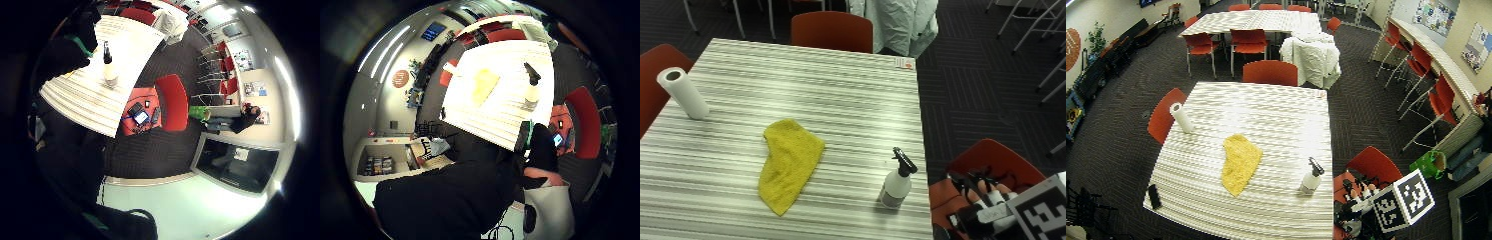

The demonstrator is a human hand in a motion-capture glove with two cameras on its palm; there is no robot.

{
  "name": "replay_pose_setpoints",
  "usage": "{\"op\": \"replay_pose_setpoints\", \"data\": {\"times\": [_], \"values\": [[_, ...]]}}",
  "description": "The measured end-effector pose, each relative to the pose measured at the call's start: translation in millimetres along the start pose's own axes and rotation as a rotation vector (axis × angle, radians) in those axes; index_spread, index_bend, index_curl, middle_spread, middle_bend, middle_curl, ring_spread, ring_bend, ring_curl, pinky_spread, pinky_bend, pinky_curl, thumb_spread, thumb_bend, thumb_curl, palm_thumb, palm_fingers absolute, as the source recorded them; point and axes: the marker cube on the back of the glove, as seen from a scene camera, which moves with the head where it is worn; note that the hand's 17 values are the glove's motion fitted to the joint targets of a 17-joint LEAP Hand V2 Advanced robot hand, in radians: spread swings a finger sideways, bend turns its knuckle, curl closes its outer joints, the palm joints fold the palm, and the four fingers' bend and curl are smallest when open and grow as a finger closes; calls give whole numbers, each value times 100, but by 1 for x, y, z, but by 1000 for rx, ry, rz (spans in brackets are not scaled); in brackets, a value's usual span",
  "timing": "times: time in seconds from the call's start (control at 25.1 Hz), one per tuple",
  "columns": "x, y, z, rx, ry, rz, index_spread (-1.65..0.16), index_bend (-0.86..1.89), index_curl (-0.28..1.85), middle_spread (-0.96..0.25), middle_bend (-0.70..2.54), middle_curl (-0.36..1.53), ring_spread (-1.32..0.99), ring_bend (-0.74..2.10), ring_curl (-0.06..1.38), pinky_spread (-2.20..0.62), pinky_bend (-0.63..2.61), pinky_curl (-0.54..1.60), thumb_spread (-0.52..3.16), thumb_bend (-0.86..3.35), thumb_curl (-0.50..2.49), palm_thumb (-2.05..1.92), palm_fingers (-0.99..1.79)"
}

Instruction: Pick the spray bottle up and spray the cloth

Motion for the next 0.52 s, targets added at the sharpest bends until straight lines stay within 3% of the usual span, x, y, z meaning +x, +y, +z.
{"op": "replay_pose_setpoints", "data": {"times": [0.2, 0.52], "values": [[8, -7, 14, 42, -211, 8, -32, 13, 20, 4, 18, 24, 6, 47, 28, 11, 57, 33, 100, 28, 34, 66, 51], [34, -14, 80, 80, -1245, 213, -33, 12, 21, 5, 17, 26, 9, 44, 30, 13, 60, 36, 102, 21, 38, 67, 38]]}}
